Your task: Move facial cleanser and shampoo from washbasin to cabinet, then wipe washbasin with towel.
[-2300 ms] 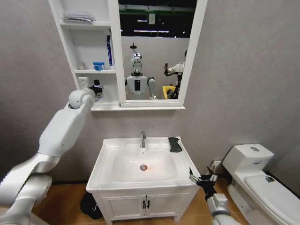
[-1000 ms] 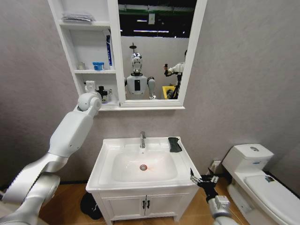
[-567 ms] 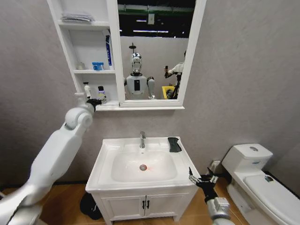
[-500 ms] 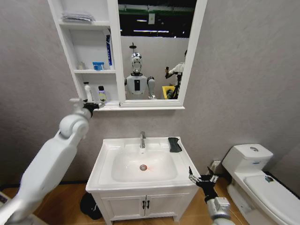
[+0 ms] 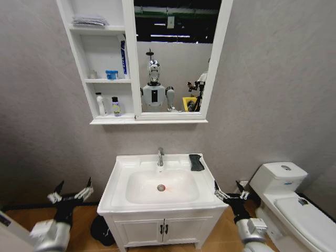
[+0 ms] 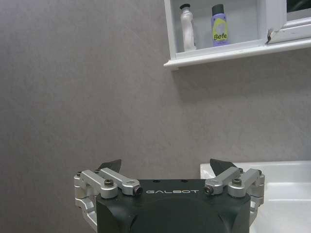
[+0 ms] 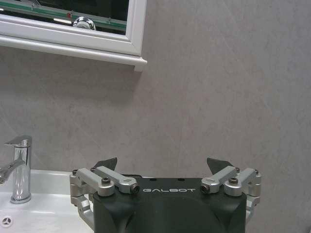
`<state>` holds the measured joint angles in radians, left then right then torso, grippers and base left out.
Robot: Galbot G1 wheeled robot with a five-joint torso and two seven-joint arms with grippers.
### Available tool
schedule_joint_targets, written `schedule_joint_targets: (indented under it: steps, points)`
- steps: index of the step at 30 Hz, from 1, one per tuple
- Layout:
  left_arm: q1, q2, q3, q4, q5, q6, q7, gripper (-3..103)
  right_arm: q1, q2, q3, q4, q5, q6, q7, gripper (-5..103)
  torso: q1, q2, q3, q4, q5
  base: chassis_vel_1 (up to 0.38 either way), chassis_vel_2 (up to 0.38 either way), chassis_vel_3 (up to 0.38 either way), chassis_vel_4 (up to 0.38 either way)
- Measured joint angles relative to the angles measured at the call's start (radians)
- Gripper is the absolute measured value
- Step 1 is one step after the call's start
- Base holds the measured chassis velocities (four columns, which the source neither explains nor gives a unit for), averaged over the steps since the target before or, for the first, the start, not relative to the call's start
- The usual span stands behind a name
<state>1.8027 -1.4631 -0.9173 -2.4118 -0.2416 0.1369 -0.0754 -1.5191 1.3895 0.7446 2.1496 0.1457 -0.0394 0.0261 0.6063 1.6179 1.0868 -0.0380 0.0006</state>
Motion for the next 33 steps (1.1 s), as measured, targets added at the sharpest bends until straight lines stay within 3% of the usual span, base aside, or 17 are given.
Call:
schedule_joint_targets:
  steps: [5, 14, 22, 33]
  points:
    - [0.02, -0.011, 0.018, -0.001, 0.002, -0.016, 0.01, 100, -0.026, 0.006, 0.028, 0.017, 0.001, 0.018, 0.001, 100, 0.0, 0.0, 0.0, -0.0011, -0.0006, 0.0, 0.0, 0.0, 0.0]
    - [0.003, -0.006, 0.03, 0.01, 0.003, -0.014, 0.003, 100, -0.072, 0.006, 0.011, 0.027, -0.002, 0.077, -0.004, 100, 0.0, 0.0, 0.0, -0.0005, -0.0006, 0.0, 0.0, 0.0, 0.0]
    - [-0.002, -0.004, 0.034, 0.013, -0.001, -0.011, -0.001, 100, -0.099, 0.006, 0.035, 0.019, -0.028, 0.097, -0.057, 100, 0.001, 0.0, 0.0, -0.0006, -0.0006, 0.0, 0.0, 0.0, 0.0]
    - [-0.005, -0.002, 0.035, 0.015, -0.003, -0.009, -0.003, 100, -0.106, 0.017, 0.023, 0.014, -0.028, 0.096, -0.071, 100, 0.0, 0.0, 0.0, -0.0005, -0.0006, -0.021, 0.016, 0.022, -0.019]
